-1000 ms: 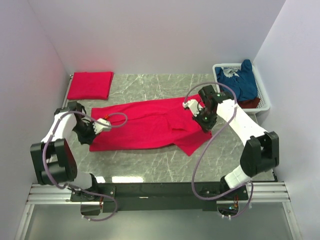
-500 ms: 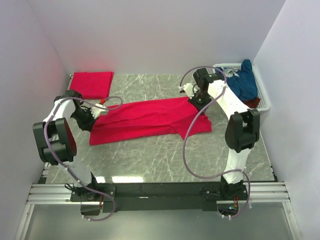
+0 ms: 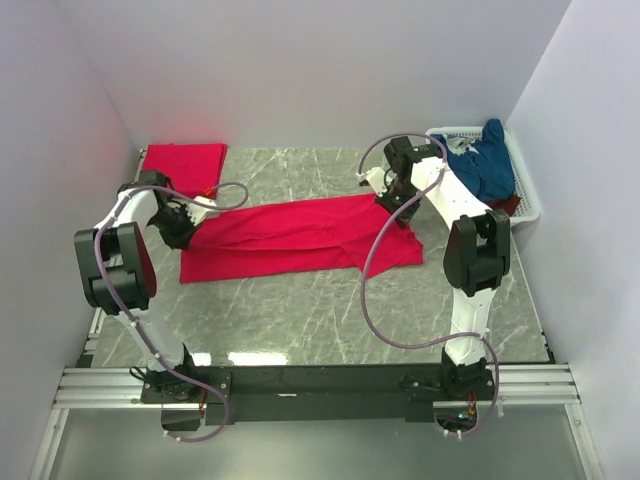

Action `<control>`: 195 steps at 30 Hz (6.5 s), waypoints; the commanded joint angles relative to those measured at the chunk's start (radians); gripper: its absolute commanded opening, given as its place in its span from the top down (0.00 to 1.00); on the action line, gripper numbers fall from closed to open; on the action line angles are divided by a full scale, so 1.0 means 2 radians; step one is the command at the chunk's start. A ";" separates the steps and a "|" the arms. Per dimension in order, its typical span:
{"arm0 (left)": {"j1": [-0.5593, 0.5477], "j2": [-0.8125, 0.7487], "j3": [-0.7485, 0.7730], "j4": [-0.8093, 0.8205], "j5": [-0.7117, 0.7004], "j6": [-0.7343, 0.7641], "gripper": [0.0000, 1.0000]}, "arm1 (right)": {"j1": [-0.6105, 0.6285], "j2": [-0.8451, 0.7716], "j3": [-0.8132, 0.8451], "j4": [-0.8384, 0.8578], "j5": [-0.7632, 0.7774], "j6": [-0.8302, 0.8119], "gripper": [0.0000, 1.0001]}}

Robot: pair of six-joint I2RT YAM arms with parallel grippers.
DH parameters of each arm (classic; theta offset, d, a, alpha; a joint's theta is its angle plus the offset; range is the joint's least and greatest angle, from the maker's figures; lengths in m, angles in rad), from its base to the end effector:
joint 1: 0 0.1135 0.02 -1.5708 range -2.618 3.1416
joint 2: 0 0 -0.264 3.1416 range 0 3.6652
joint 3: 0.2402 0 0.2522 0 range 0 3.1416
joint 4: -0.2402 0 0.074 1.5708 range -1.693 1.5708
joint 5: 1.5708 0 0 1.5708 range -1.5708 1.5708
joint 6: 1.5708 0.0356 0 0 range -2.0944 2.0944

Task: Fold and stack the t-shirts
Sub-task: Fold the tshirt

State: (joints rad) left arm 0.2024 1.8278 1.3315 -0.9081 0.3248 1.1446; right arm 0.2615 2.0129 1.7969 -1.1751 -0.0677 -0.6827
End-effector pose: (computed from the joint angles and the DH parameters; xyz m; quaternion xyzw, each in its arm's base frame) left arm 0.3441 0.0590 0.1987 0.4583 0.8702 -0.0748 0.1646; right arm 0.3903 0.1069 0.2505 -0.4554 0.8851 0.0142 0.0947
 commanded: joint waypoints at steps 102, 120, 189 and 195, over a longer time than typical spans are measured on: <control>0.153 0.012 -0.097 -0.009 0.048 -0.262 0.99 | -0.178 -0.039 -0.181 0.045 -0.135 0.140 1.00; 0.109 -0.159 -0.019 -0.055 0.188 -0.136 0.01 | -0.177 -0.121 -0.159 -0.010 -0.189 0.128 0.58; -0.633 0.017 -0.200 0.686 -0.023 -0.225 0.51 | -0.196 -0.012 -0.208 0.091 -0.222 0.239 0.92; -0.632 0.046 -0.188 0.688 -0.030 -0.216 0.56 | -0.196 -0.012 -0.208 0.090 -0.224 0.235 0.98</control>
State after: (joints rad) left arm -1.0580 1.9003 0.9222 0.4297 0.2562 0.6880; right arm -0.1207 1.9949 1.3621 -1.0008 -0.5133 -0.2134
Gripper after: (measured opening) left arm 0.446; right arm 0.032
